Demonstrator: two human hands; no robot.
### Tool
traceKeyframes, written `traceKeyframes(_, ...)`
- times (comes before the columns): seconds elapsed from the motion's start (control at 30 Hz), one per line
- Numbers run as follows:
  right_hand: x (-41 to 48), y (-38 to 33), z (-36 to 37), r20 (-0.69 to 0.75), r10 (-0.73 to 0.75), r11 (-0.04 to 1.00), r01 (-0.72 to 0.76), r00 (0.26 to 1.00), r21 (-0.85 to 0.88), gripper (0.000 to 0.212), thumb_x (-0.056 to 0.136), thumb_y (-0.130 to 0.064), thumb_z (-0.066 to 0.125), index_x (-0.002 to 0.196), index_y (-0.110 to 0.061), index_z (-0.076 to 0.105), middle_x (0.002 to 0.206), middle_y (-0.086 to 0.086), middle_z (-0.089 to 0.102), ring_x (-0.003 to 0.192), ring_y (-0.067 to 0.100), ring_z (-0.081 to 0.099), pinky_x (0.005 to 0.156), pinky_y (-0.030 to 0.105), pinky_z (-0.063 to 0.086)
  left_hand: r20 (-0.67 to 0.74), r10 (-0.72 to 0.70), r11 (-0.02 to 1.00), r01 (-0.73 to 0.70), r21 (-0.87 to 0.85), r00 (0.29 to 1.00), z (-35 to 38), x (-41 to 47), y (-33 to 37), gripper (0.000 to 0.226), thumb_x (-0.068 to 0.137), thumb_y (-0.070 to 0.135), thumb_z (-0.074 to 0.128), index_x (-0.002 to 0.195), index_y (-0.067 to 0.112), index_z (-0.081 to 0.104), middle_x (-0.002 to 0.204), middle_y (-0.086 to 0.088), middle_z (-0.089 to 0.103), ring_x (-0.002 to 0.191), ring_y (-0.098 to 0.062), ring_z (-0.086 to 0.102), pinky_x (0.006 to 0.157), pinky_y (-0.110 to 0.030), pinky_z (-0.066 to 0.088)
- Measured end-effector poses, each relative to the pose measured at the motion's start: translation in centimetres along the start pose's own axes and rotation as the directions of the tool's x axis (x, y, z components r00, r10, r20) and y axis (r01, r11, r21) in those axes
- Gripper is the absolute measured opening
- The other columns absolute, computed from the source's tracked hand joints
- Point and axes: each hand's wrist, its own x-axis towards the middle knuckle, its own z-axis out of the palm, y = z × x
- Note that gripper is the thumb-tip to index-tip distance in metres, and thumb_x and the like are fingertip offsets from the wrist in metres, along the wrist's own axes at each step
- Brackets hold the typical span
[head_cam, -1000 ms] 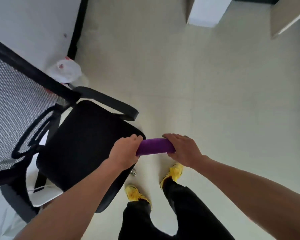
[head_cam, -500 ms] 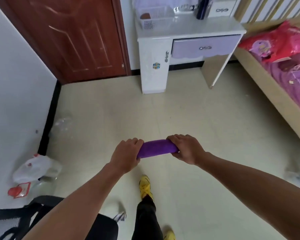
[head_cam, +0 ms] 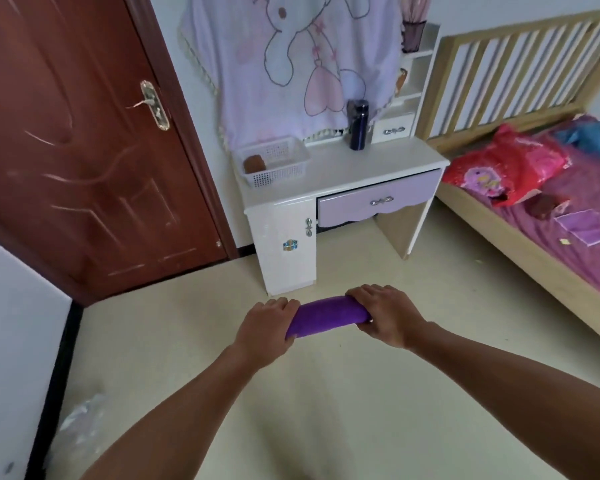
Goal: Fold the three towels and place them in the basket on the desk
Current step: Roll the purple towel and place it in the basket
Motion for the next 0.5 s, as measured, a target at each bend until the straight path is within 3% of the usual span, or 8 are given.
traceKeyframes(0.2,11.1,6.9,-0.6,-0.035,0.018,1.000,-0.018,0.999,0.002,0.044,0.074,-0.033,0.066,0.117,-0.025,0.057,0.100,-0.007,0.068,0.087,0.018,0.064,0.075,0.031,0.048,-0.016,0.020,1.000,-0.020,0.003,1.000,-1.3,11.6,-5.4,0.040,0.069,0.031,0.071,0.104,0.016,0.060,0.086,-0.002,0.065,0.073,-0.023,0.064,0.063,-0.033,0.049)
traceKeyframes(0.33,19.2,11.6,0.5,-0.051,-0.019,1.000,0.020,0.999,0.022,0.044,0.071,-0.033,0.067,0.114,-0.025,0.058,0.098,-0.008,0.069,0.084,0.018,0.065,0.071,0.031,0.049,-0.042,-0.038,0.999,0.036,-0.039,0.998,-1.0,18.9,-8.9,0.042,0.081,0.029,0.063,0.120,0.016,0.055,0.106,-0.004,0.065,0.090,-0.024,0.063,0.076,-0.031,0.046)
traceKeyframes(0.5,31.6,18.1,-0.3,-0.045,-0.003,0.984,0.011,0.999,0.180,0.044,0.071,-0.034,0.064,0.114,-0.028,0.057,0.103,-0.010,0.068,0.087,0.019,0.065,0.069,0.028,0.046,-0.042,-0.208,0.965,0.198,-0.171,0.977,-1.2,29.3,-14.0,0.046,0.080,0.031,0.065,0.123,0.021,0.053,0.111,0.002,0.062,0.096,-0.019,0.060,0.081,-0.030,0.049)
